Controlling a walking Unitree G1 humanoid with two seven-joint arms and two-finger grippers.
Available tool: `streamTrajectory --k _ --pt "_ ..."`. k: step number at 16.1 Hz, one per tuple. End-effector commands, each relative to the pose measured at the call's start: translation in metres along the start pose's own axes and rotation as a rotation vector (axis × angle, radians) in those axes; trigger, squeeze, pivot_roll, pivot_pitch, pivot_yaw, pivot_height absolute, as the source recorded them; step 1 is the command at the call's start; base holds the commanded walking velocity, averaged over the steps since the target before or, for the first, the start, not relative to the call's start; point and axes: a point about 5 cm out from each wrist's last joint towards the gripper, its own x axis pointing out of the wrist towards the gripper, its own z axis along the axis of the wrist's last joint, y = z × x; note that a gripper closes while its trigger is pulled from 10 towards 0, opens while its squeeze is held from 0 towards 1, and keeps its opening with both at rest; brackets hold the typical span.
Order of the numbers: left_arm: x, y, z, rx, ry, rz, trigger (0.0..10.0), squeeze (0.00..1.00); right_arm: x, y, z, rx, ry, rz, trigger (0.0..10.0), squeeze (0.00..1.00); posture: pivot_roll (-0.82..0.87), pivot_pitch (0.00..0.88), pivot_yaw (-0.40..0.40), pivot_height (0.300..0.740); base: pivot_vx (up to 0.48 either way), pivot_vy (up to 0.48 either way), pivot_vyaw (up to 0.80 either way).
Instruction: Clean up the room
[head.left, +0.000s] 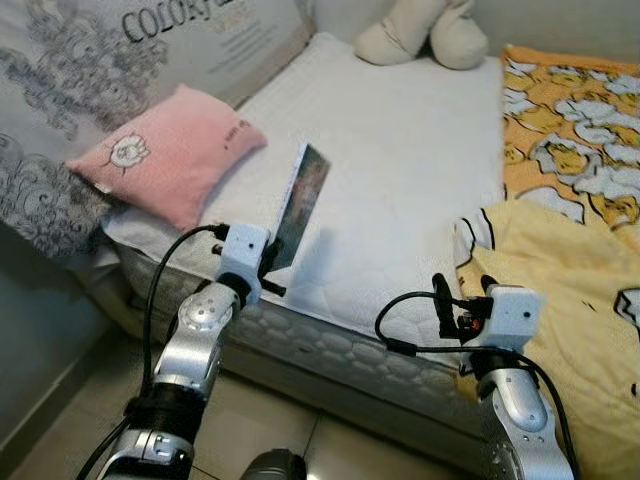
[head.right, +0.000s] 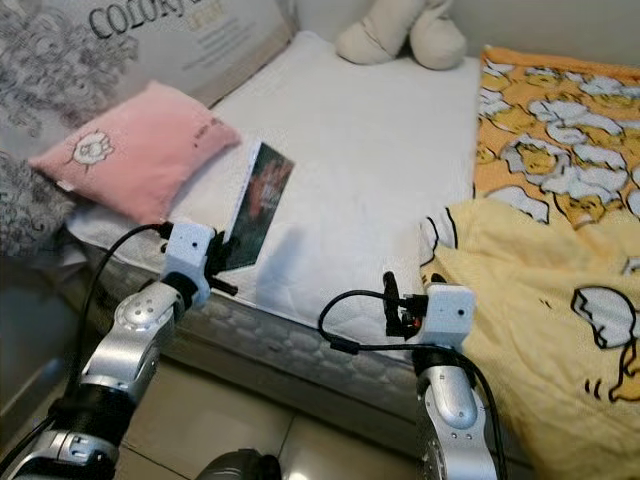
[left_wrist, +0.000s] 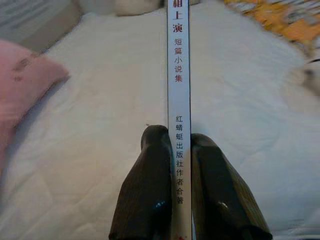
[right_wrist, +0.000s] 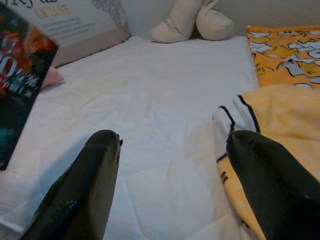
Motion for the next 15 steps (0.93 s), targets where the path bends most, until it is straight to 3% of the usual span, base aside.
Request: streamTrajectory --k 1,4,15 --pt "0.006 -0.003 0.015 0.006 -0.066 -0.032 0.0 0.00 -0.001 0.000 0.001 -0.005 -0.010 -0.005 10.0 0.29 -0.03 0.020 0.067 0.740 0.000 0.476 0.00" --pt "0.011 -0.006 0.016 -0.007 -0.070 -0.064 0.0 0.00 -0.004 -0.001 -0.002 -0.019 -0.003 -0.025 10.0 0.30 -0.05 0.024 0.075 0.740 0.000 0.477 -0.53" --pt "0.018 -0.014 0.010 -0.081 -0.053 -0.022 0.0 0.00 -0.001 -0.003 0.000 -0.041 -0.010 0.002 10.0 0.30 -0.05 0.001 0.062 0.740 0.000 0.475 0.00"
